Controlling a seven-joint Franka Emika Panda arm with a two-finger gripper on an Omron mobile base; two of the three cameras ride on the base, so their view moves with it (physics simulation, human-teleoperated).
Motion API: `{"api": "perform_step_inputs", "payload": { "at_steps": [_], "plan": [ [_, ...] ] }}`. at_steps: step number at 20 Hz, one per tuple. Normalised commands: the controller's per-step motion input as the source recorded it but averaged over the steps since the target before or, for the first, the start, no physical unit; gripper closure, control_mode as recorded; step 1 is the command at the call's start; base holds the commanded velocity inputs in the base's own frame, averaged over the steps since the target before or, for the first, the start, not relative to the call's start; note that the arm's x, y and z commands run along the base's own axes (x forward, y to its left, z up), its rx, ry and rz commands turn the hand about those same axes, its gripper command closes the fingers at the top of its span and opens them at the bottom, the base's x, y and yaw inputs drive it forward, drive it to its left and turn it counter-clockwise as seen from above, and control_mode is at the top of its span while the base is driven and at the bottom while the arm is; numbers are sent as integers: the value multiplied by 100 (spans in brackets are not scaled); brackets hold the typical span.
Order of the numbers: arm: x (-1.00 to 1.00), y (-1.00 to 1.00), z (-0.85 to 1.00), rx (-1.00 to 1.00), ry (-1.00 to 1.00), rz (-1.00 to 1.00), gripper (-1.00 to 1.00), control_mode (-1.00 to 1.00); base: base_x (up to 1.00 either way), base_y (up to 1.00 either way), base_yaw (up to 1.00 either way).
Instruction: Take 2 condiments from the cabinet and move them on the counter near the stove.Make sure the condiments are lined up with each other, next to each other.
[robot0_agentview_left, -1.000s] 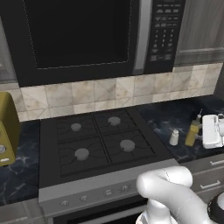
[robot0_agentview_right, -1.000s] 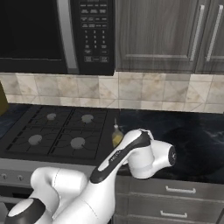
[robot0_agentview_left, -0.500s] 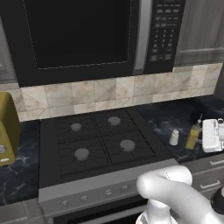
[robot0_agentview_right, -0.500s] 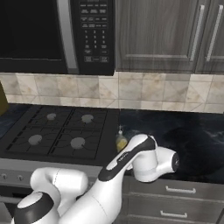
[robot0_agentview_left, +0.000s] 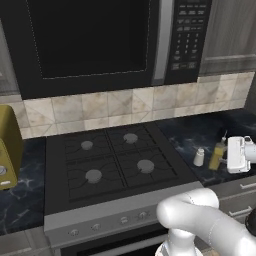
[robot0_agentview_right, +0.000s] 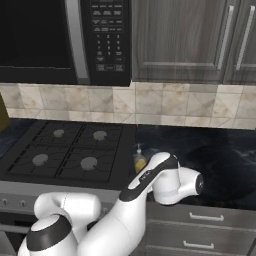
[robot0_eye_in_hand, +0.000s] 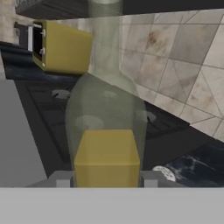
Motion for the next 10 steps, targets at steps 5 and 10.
{"api": "perform_step_inputs", "payload": {
  "at_steps": [5, 10],
  "plan": [
    [21, -1, -13, 0, 0, 0, 100, -100, 0, 0, 0],
    [18, -6, -14, 0, 0, 0, 100, -100, 0, 0, 0]
  ]
}}
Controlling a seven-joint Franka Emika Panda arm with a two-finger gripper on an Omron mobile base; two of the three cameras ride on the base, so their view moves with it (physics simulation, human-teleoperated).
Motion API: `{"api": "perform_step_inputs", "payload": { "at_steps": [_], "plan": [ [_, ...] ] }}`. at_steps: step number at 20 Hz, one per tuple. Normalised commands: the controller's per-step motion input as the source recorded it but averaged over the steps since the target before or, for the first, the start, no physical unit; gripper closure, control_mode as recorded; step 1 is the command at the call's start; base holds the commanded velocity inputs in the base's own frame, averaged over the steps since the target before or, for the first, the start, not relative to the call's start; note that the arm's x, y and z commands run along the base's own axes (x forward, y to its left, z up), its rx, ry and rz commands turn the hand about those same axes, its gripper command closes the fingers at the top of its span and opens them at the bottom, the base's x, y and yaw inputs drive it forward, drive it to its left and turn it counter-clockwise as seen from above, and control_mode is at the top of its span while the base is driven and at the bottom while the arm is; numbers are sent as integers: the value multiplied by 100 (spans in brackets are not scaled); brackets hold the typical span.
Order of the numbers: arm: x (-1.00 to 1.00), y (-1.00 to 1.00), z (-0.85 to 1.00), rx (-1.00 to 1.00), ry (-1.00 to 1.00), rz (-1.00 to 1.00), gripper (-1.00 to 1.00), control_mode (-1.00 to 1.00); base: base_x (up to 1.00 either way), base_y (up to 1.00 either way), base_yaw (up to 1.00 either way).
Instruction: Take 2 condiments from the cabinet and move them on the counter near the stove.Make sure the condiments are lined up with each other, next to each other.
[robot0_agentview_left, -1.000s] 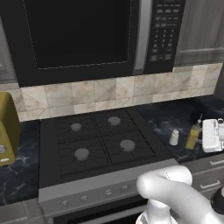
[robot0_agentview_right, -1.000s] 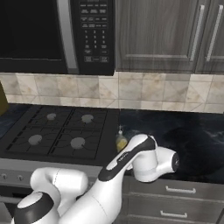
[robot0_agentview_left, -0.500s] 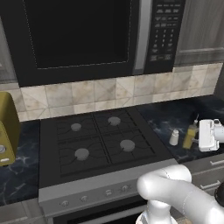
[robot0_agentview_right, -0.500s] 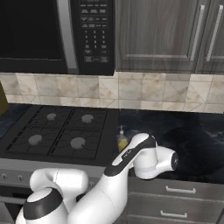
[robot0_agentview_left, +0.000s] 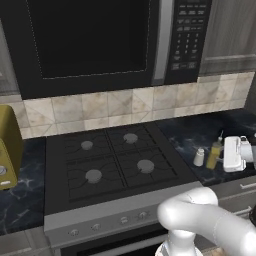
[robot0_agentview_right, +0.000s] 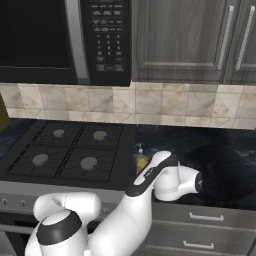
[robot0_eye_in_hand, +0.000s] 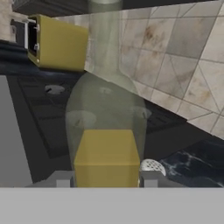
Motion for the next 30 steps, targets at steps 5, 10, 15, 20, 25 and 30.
{"api": "perform_step_inputs", "payload": {
  "at_steps": [5, 10, 15, 20, 25, 30],
  "plan": [
    [21, -2, -15, 0, 0, 0, 100, -100, 0, 0, 0],
    [20, -3, -14, 0, 0, 0, 100, -100, 0, 0, 0],
    [19, -6, -13, 0, 0, 0, 100, -100, 0, 0, 0],
    [18, -9, -14, 0, 0, 0, 100, -100, 0, 0, 0],
    [10, -3, -13, 0, -2, 0, 100, -100, 0, 0, 0],
    [3, 0, -11, 0, -4, 0, 100, -100, 0, 0, 0]
  ]
}}
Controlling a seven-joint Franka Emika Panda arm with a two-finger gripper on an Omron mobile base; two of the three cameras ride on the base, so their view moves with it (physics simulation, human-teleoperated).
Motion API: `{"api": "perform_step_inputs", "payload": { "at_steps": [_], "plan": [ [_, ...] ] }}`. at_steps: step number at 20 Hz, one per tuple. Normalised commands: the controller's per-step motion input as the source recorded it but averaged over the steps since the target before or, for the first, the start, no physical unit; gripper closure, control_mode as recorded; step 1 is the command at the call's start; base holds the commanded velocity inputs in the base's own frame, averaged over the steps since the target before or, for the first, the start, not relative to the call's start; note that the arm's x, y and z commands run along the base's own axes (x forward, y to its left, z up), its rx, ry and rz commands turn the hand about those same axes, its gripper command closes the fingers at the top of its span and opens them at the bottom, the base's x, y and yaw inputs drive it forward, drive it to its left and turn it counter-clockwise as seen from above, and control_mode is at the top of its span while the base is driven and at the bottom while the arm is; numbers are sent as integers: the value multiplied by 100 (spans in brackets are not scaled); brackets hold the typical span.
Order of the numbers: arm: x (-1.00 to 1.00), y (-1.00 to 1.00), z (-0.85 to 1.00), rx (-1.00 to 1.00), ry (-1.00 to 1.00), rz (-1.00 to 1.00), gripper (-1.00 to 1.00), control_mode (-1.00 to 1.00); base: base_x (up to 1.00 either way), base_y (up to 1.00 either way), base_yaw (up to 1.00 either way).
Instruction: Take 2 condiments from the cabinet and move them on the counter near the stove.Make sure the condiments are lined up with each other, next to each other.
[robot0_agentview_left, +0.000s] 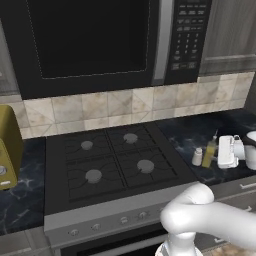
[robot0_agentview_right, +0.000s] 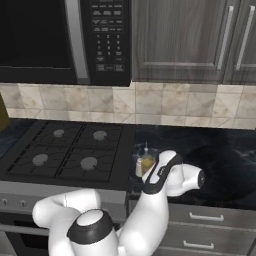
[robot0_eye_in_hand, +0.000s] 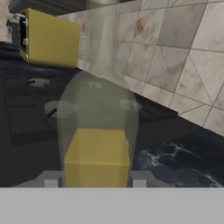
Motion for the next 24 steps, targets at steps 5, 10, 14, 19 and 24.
{"api": "perform_step_inputs", "payload": {
  "at_steps": [5, 10, 14, 19, 24],
  "plan": [
    [0, 0, -13, 0, -1, 0, 100, -100, 0, 0, 0],
    [0, 0, -10, 0, 0, 0, 100, -100, 0, 0, 0],
    [0, 0, -9, 0, 0, 0, -100, -100, 0, 0, 0],
    [0, 0, 0, 0, 0, 0, -100, -100, 0, 0, 0],
    [0, 0, 0, 0, 0, 0, -100, -100, 0, 0, 0]
  ]
}}
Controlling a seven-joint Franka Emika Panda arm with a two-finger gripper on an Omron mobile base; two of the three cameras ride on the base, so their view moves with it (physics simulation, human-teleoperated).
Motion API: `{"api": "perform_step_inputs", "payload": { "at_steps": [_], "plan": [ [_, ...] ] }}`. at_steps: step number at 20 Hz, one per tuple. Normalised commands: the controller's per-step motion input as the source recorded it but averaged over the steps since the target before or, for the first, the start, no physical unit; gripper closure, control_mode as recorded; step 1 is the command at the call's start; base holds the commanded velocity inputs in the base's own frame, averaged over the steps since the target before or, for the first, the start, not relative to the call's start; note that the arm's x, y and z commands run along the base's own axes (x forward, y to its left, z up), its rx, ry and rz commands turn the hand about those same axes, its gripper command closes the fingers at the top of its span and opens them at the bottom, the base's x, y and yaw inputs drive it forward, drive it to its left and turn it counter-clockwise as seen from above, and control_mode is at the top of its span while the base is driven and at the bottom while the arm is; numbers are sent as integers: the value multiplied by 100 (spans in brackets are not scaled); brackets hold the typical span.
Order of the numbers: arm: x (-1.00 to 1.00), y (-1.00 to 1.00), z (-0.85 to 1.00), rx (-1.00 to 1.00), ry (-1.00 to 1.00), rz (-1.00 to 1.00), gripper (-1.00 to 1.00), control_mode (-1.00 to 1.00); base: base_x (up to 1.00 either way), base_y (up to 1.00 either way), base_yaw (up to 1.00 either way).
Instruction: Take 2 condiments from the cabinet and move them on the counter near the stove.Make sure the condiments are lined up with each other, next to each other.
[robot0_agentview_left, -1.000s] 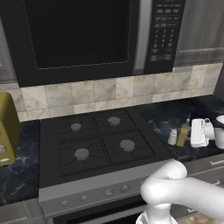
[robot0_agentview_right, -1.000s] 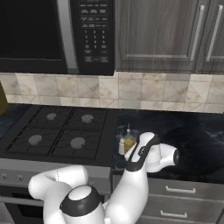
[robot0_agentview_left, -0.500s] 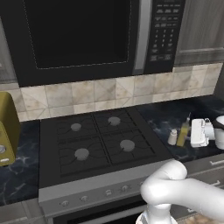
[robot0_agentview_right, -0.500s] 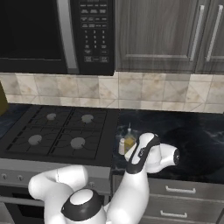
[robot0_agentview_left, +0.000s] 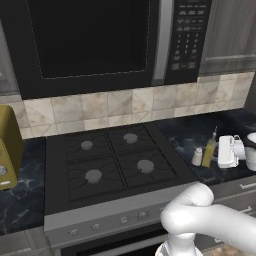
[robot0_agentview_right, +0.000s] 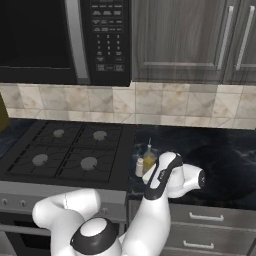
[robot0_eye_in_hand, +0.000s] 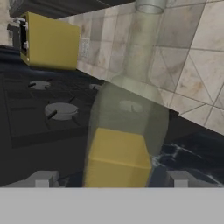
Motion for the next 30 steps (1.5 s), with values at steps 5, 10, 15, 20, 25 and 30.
{"api": "perform_step_inputs", "payload": {
  "at_steps": [5, 10, 15, 20, 25, 30],
  "plan": [
    [0, 0, 0, 0, 0, 0, -100, -100, 0, 0, 0],
    [-1, -5, 7, 0, -2, 0, -100, -100, 0, 0, 0],
    [-6, -15, 18, 0, -4, 0, -100, -100, 0, 0, 0],
    [-21, -13, 18, 0, -1, 0, -100, -100, 0, 0, 0],
    [-57, -6, 23, 0, 0, 0, -100, -100, 0, 0, 0],
    [-64, 0, 31, 0, 0, 0, -100, -100, 0, 0, 0]
  ]
}}
